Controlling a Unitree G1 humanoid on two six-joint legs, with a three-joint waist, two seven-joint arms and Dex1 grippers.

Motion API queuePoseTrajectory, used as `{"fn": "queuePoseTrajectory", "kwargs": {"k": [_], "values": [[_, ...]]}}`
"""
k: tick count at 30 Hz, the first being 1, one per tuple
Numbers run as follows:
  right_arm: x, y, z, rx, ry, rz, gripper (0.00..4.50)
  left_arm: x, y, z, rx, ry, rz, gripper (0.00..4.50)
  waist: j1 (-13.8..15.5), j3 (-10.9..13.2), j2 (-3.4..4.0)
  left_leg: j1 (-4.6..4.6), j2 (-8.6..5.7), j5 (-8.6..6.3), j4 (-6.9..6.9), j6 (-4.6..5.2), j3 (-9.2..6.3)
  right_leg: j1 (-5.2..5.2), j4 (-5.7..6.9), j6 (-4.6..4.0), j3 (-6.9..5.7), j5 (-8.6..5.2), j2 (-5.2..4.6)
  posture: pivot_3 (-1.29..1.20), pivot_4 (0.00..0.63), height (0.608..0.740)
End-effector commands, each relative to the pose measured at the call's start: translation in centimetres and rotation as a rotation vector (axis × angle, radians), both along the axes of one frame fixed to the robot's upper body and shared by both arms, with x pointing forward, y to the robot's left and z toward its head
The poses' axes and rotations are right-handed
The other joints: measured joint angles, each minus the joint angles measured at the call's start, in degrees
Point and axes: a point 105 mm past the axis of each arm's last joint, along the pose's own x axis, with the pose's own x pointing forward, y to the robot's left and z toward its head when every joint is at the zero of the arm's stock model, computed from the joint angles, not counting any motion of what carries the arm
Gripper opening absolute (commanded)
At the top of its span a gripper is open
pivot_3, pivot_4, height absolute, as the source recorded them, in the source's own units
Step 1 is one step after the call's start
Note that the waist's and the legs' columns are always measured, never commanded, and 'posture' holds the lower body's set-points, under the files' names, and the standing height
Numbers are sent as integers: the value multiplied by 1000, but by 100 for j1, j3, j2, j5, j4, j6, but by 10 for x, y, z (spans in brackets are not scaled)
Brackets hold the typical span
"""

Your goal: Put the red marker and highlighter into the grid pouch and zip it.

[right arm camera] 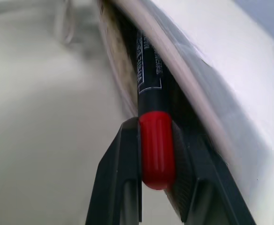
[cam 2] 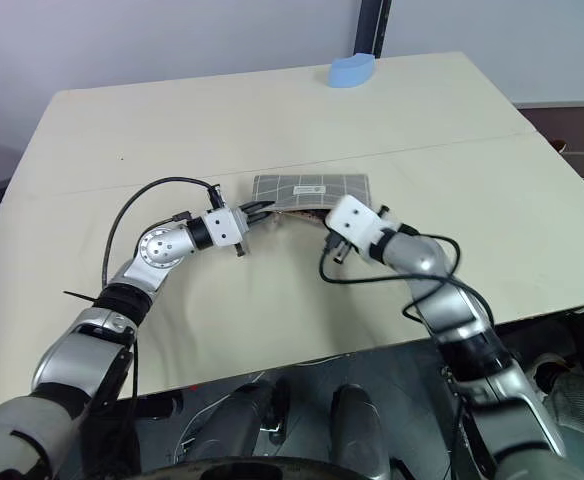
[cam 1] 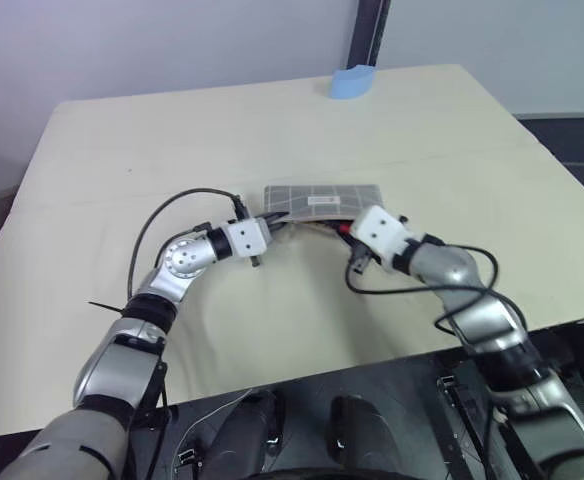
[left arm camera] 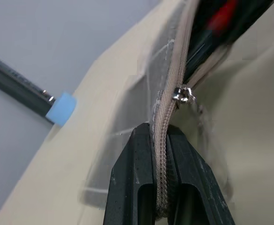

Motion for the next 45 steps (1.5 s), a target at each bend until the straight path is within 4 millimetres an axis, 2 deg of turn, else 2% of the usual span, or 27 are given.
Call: {"fn": "queuePoseTrajectory", "kwargs": {"k": [1, 4, 6, 7, 12, 14, 19, 21, 22, 23, 25, 26, 27, 29, 31, 37, 45], "values": [[3, 17, 3, -117, -95, 86, 320, -4, -10, 19, -25, -47, -53, 0, -2, 0, 0, 0, -2, -1, 0, 1, 0, 0, 0, 0, 1, 0, 1, 0, 150, 740], [3, 17, -1, -128, -88, 104, 320, -5, -8, 18, -16, -43, -51, 0, -11, 0, 0, -1, -16, -3, 1, 5, 0, 0, -2, 0, 1, 0, -2, 0, 150, 740], [0, 9, 3, -50, -57, 84, 1379, -4, 0, 15, -9, -31, -28, 0, -9, 0, 0, -1, -18, -5, 1, 8, 0, 0, -2, 0, 3, 0, -3, 0, 150, 740], [-3, 5, 4, -38, -56, 83, 1664, -3, 3, 13, -5, -24, -17, 0, -2, 0, 0, 0, -17, -5, 1, 8, 0, 1, -2, 0, 3, 0, -2, 0, 150, 740], [-21, -9, 12, -1, -35, 76, 4305, 0, 13, 3, 21, 13, 23, 0, -11, 0, 0, 1, -14, -5, 1, 7, -1, -1, 2, 0, 4, 0, 1, 0, 150, 740], [-36, -11, 18, 52, 13, 115, 4305, 2, 15, -1, 46, 19, 38, 0, 0, 0, 1, 0, -13, -5, 1, 7, -1, -1, 2, 0, 4, 0, 1, 0, 150, 740], [-71, -8, 49, 312, 110, 198, 4305, 1, 10, -5, 57, 35, 30, 0, -5, 0, 1, 1, -11, -5, 1, 7, -1, 1, 1, 0, 9, 0, -1, 0, 150, 740], [-83, -9, 53, 435, 177, 216, 4305, 0, 6, -7, 58, 44, 18, 0, 3, 0, 0, 1, -7, -6, 0, 7, -1, 2, -2, 0, 10, 0, -2, 0, 150, 740], [-88, -10, 50, 450, 201, 213, 4305, 0, 4, -8, 51, 52, 14, 0, 15, 0, 0, 2, -7, -6, -1, 7, -2, 3, -3, 0, 10, 0, -4, 0, 150, 740], [-92, -11, 38, 490, 267, 187, 4305, 0, 1, -9, 63, 51, 10, 0, 25, -1, -1, 2, -7, -6, -1, 7, -3, 5, -3, 0, 10, 0, -4, 0, 150, 740], [-99, -7, 2, 547, 438, 106, 4305, 1, -3, -14, 128, 36, 10, 0, 38, -5, -7, 2, -7, -7, -2, 8, -3, 6, -8, 0, 10, 0, -6, 0, 150, 740], [-106, 1, -17, 563, 539, 104, 4305, 0, -4, -16, 174, 11, 2, 0, 39, -5, -7, 2, -7, -7, -2, 8, -2, 7, -8, 0, 10, 0, -6, 0, 150, 740], [-112, 7, -27, 568, 598, 108, 4305, 0, -5, -17, 203, -7, -4, 0, 38, -5, -7, 2, -7, -7, -3, 8, -2, 6, -7, 0, 10, 0, -7, 0, 150, 740], [-96, 21, -43, 588, 558, 49, 4305, -1, -10, -10, 178, -21, -18, 0, 4, -5, -6, 4, -7, -6, -2, 7, -2, 5, -4, 0, 11, 0, -7, 0, 150, 740], [-75, 30, -47, 603, 481, -16, 4305, -2, -12, -5, 180, -42, -38, 0, -36, -5, -4, 8, -6, -5, -2, 5, -1, 6, -5, -2, 15, 1, -3, 0, 150, 740], [-36, 39, -28, 760, 394, -76, 4305, -3, -12, 6, 218, -93, -55, 0, -23, -5, -6, 11, -8, -3, -2, 3, -3, -9, -3, -6, 37, 9, 25, 0, 150, 740], [-24, 56, -14, 848, 412, -12, 4305, -2, -13, 13, 218, -117, -49, 0, -23, -4, -5, 8, -10, -7, -11, 1, -3, -19, -2, -6, 46, 10, 31, 0, 150, 740]]}}
